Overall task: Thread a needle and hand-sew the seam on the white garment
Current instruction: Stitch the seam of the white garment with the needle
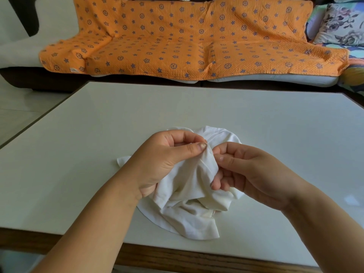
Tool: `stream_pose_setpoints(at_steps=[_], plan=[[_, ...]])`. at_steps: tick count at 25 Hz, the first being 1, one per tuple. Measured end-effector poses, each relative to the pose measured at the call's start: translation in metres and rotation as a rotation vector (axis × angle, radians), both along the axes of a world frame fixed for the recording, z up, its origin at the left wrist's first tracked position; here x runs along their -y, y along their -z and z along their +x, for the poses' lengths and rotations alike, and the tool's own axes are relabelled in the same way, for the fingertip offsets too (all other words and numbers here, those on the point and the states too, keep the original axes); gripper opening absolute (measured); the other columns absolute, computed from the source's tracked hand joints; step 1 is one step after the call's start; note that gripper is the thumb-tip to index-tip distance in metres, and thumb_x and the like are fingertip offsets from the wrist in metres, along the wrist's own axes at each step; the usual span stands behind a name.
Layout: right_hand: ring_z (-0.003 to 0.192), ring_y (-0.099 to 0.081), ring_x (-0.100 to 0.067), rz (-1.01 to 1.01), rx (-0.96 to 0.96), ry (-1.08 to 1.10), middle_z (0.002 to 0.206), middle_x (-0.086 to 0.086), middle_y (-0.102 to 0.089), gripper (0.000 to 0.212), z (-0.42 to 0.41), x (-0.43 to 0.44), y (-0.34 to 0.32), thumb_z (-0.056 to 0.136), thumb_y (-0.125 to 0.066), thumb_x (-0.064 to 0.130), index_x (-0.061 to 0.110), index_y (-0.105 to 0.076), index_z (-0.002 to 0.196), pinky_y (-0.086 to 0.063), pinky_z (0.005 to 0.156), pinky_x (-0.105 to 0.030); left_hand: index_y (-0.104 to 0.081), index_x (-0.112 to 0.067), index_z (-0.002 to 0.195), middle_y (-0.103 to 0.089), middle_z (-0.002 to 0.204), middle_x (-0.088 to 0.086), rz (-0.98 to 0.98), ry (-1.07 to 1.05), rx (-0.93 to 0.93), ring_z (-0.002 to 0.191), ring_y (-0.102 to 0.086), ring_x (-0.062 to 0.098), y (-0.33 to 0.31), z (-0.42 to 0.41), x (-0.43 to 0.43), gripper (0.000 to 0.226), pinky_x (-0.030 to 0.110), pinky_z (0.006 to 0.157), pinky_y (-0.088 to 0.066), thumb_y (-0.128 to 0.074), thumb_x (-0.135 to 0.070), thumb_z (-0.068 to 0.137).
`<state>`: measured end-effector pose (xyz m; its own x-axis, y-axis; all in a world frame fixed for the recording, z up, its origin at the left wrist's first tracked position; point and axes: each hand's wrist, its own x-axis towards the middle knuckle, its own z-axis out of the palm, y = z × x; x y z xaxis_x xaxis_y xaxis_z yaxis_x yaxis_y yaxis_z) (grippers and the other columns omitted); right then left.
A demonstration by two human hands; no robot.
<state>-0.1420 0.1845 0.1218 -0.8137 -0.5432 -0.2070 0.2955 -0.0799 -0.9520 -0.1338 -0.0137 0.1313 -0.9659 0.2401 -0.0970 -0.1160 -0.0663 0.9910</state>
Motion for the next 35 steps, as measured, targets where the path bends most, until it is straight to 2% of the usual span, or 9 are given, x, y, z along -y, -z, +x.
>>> stream_pose_setpoints(at_steps=[7,11,15,17,20,24,27,31,35], plan=[[0.052,-0.057,-0.015,0.067,-0.093,0.127,0.069,-0.012,-0.061,0.015,0.001,0.006,0.0,0.086,-0.06,0.022,0.01,-0.07,0.087,-0.039,0.05,-0.021,-0.076,-0.02,0.078,-0.075,0.086,0.004,-0.023,0.017,0.02,0.087,-0.07,0.014,0.001,0.001,-0.003,0.006,0.031,0.088,-0.051,-0.08,-0.021,0.073],[0.053,-0.054,-0.007,0.376,-0.462,0.428,0.069,0.018,-0.065,0.015,0.009,0.008,-0.004,0.091,-0.063,0.024,0.03,-0.076,0.089,-0.039,0.053,-0.014,-0.077,-0.018,0.078,-0.075,0.085,0.004,-0.045,-0.069,0.035,0.086,-0.07,0.013,0.004,-0.001,-0.006,0.006,0.029,0.088,-0.051,-0.074,-0.019,0.073],[0.068,-0.057,-0.009,0.502,-0.838,0.488,0.09,0.017,-0.066,0.012,0.018,0.015,-0.006,0.083,-0.072,0.027,0.038,-0.075,0.086,-0.04,0.06,-0.009,-0.076,-0.01,0.09,-0.076,0.095,0.01,-0.074,-0.092,0.054,0.093,-0.071,0.019,0.005,-0.003,-0.009,0.009,0.03,0.09,-0.054,-0.072,-0.014,0.082],[0.07,-0.058,-0.009,0.56,-0.897,0.504,0.09,0.016,-0.066,0.013,0.018,0.016,-0.002,0.084,-0.072,0.025,0.038,-0.074,0.083,-0.039,0.06,-0.008,-0.075,-0.009,0.091,-0.076,0.094,0.009,-0.076,-0.092,0.064,0.089,-0.071,0.016,0.004,-0.002,-0.01,0.008,0.027,0.086,-0.055,-0.07,-0.011,0.085],[0.061,-0.058,-0.004,0.475,-0.697,0.595,0.084,0.016,-0.071,0.012,0.015,0.018,-0.006,0.094,-0.059,0.022,0.025,-0.065,0.084,-0.041,0.057,-0.01,-0.076,-0.017,0.08,-0.075,0.086,0.004,-0.106,-0.101,0.062,0.086,-0.069,0.014,0.003,-0.002,-0.01,0.007,0.03,0.089,-0.052,-0.072,-0.013,0.083],[0.058,-0.066,-0.017,-0.199,-0.084,0.592,0.083,-0.01,-0.075,0.016,0.005,0.011,-0.019,0.104,-0.039,0.011,0.008,-0.051,0.092,-0.048,0.048,-0.021,-0.077,-0.021,0.076,-0.073,0.083,0.002,-0.112,-0.12,0.058,0.087,-0.068,0.015,0.004,-0.003,-0.006,0.008,0.036,0.096,-0.049,-0.074,-0.015,0.081],[0.068,-0.073,-0.021,-0.45,0.167,0.65,0.07,-0.01,-0.069,0.019,-0.003,0.002,-0.02,0.101,-0.042,0.006,0.007,-0.053,0.086,-0.056,0.053,-0.022,-0.076,-0.021,0.078,-0.073,0.084,0.001,-0.101,-0.125,0.057,0.087,-0.068,0.014,0.005,-0.004,-0.004,0.008,0.035,0.095,-0.049,-0.074,-0.014,0.081],[0.092,-0.073,-0.031,-0.47,0.06,0.752,0.072,-0.011,-0.068,0.013,-0.017,-0.012,-0.013,0.101,-0.042,0.005,0.01,-0.051,0.092,-0.06,0.076,-0.035,-0.075,-0.019,0.078,-0.073,0.082,0.001,-0.091,-0.119,0.043,0.084,-0.068,0.01,0.003,-0.003,-0.001,0.01,0.029,0.09,-0.046,-0.072,-0.011,0.082],[0.098,-0.071,-0.016,0.04,-0.261,0.956,0.08,-0.003,-0.074,0.013,-0.024,-0.022,-0.005,0.1,-0.047,0.014,0.023,-0.054,0.094,-0.052,0.093,-0.033,-0.075,-0.019,0.076,-0.073,0.082,0.002,-0.079,-0.094,0.049,0.084,-0.068,0.012,0.0,-0.001,0.001,0.004,0.03,0.091,-0.047,-0.074,-0.016,0.073]])
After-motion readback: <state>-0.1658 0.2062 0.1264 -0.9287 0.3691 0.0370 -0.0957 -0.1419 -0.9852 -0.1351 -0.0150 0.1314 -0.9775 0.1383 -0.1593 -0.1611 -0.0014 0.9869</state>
